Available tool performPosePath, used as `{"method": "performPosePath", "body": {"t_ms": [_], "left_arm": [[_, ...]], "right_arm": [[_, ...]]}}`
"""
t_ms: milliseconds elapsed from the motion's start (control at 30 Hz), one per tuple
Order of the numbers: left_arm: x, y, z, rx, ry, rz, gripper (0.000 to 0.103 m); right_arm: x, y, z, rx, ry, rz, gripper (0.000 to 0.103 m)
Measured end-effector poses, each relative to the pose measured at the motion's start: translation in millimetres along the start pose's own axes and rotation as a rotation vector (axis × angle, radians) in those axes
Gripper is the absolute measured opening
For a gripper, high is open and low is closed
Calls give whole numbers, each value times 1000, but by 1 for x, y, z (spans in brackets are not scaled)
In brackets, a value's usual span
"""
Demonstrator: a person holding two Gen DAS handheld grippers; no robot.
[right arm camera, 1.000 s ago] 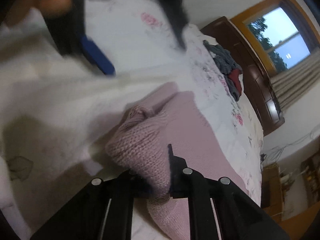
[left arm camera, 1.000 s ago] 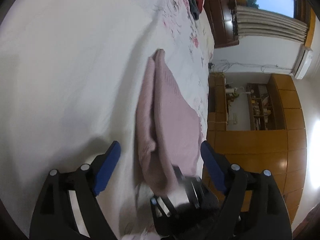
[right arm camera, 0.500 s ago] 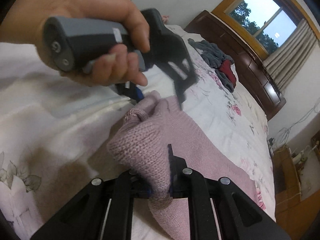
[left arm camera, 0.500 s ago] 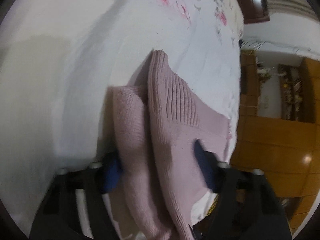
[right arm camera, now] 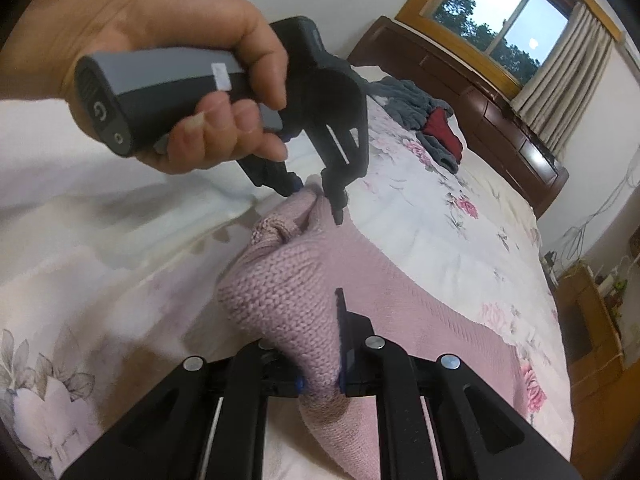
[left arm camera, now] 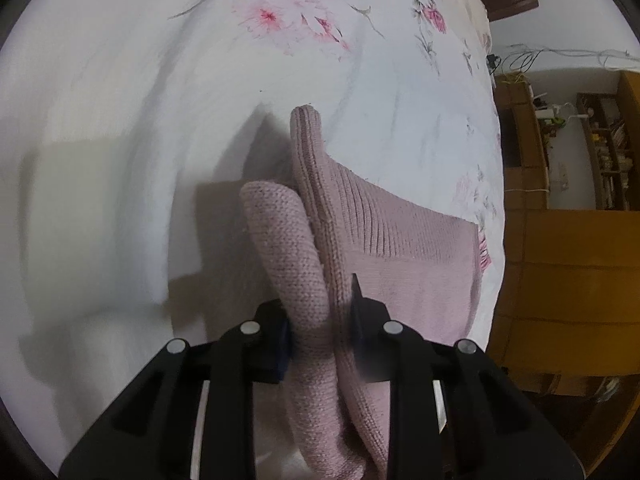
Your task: Fold small clothes
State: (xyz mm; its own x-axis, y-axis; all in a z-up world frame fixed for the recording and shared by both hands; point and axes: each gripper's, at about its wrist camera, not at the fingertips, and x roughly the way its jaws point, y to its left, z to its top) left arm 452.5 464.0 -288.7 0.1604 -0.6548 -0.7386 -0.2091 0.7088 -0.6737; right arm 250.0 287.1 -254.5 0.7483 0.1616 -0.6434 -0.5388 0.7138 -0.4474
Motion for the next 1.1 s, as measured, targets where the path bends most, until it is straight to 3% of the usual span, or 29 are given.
{"method": "performPosePath", "body": {"t_ms": [467,1100], "left_arm": [[-13,-57,6,88,-15,78,22],[-15,-181,-6,234,-36,173,22]], "right_arm": [[-22,-25,3,128,-16,6,11],[-76,-94,-8,314,-78,-15,11]]}}
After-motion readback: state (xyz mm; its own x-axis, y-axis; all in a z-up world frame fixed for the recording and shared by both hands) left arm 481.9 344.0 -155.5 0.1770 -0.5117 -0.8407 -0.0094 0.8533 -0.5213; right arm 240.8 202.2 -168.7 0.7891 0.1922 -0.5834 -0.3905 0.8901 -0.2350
